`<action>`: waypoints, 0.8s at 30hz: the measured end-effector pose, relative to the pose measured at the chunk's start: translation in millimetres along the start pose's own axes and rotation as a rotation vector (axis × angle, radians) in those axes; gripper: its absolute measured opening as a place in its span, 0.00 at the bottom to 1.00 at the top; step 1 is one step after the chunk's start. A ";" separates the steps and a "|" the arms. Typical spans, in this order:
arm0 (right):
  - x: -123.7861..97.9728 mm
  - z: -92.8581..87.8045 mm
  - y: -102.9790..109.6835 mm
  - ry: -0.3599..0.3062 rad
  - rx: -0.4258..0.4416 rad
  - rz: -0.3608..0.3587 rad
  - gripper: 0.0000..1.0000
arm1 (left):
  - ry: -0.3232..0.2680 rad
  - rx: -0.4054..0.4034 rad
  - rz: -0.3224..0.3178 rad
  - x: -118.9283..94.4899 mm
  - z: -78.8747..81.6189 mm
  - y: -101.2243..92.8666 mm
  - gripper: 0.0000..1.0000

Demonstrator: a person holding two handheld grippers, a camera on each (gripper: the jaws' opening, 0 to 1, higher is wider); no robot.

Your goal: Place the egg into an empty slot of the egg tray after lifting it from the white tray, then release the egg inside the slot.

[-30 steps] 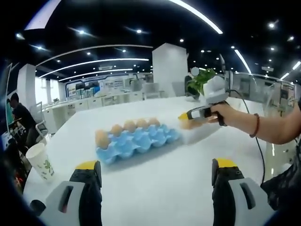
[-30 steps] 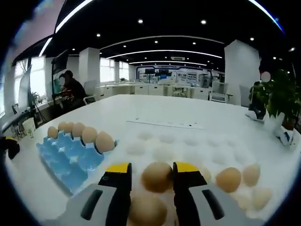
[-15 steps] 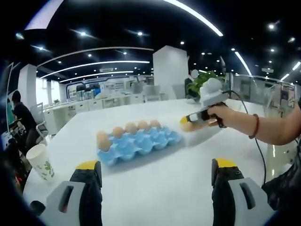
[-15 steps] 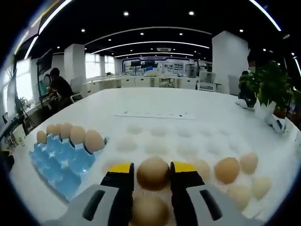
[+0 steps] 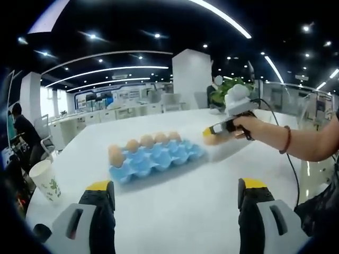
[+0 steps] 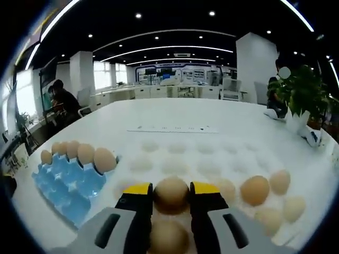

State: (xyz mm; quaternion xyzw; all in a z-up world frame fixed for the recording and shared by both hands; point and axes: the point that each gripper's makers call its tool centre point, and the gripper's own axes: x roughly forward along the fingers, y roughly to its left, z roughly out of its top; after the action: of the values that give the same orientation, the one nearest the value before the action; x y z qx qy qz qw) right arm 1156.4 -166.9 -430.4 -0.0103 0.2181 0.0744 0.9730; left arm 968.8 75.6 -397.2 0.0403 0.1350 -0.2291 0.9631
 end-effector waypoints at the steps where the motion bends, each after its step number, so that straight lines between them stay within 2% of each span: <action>1: 0.1 0.1 0.2 -0.002 -0.003 0.000 0.28 | 0.002 0.001 0.001 -0.4 -0.3 -0.1 0.99; 10: 0.3 2.2 0.0 -0.022 -0.004 0.007 0.28 | 0.010 -0.012 -0.001 -0.7 -4.0 -0.8 0.98; 14: -1.8 5.6 -0.5 -0.052 0.006 0.009 0.28 | -0.002 -0.024 -0.001 -0.5 -1.5 -0.6 0.98; 19: -12.4 27.9 2.1 -0.159 0.002 0.031 0.28 | -0.001 -0.020 0.000 -0.2 -0.5 -0.2 0.98; 24: -16.5 39.0 3.6 -0.182 0.010 0.043 0.28 | -0.001 -0.018 -0.008 1.0 -0.5 -3.4 0.98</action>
State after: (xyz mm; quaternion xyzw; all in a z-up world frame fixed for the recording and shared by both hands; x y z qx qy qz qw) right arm 1157.6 -163.6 -388.0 0.0059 0.1292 0.0948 0.9871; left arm 968.0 72.3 -398.1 0.0309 0.1368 -0.2317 0.9626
